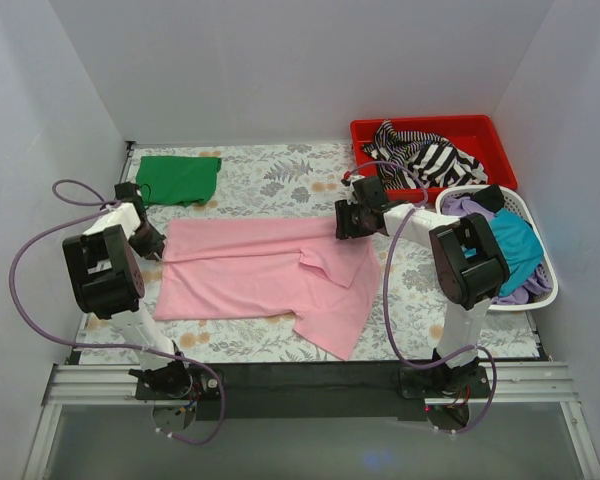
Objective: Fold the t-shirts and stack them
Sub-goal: Fold the tshirt
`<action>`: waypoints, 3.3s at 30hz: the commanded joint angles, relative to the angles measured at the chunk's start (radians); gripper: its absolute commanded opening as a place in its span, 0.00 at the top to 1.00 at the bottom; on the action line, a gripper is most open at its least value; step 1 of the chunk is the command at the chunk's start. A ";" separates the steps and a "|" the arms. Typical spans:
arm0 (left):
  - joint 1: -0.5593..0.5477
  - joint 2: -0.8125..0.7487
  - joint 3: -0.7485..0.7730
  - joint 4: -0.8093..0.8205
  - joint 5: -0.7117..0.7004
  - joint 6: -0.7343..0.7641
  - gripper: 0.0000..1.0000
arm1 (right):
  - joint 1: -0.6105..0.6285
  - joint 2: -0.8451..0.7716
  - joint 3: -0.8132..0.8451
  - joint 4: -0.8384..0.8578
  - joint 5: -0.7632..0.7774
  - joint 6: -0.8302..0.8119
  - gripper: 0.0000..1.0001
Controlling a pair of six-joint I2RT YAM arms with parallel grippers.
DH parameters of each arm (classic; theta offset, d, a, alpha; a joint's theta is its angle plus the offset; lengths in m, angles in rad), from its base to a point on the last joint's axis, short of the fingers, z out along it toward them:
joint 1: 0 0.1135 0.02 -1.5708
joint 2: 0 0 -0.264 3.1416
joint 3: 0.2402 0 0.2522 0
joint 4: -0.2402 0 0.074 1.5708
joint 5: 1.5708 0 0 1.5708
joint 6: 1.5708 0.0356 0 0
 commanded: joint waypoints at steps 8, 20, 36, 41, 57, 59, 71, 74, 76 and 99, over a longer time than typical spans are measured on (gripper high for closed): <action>0.012 -0.061 0.077 0.048 -0.020 -0.030 0.53 | -0.038 -0.031 -0.031 -0.239 0.065 -0.080 0.40; -0.005 -0.130 0.108 0.241 0.745 -0.058 0.53 | -0.024 -0.270 -0.015 -0.251 -0.078 -0.097 0.38; -0.057 0.132 0.075 0.283 0.680 -0.021 0.58 | -0.022 -0.076 -0.037 -0.271 0.025 -0.027 0.38; -0.058 0.174 0.159 0.194 0.520 0.016 0.58 | -0.022 0.047 0.023 -0.276 -0.018 -0.013 0.39; -0.052 0.047 0.172 0.200 0.325 0.012 0.56 | -0.016 -0.018 0.178 -0.249 0.003 -0.106 0.38; -0.052 0.005 0.167 0.221 0.351 -0.001 0.53 | -0.012 -0.099 0.140 -0.212 0.028 -0.114 0.37; -0.060 -0.444 -0.174 0.123 0.235 -0.059 0.17 | 0.010 -0.599 -0.330 -0.234 -0.032 0.114 0.33; -0.060 -0.565 -0.295 0.082 0.195 -0.064 0.17 | 0.033 -0.696 -0.460 -0.247 -0.035 0.194 0.33; -0.060 -0.619 -0.334 0.065 0.157 -0.065 0.17 | 0.063 -0.739 -0.509 -0.247 -0.032 0.249 0.33; -0.081 -0.417 -0.270 -0.158 0.252 -0.093 0.23 | 0.372 -0.819 -0.693 -0.297 0.025 0.466 0.34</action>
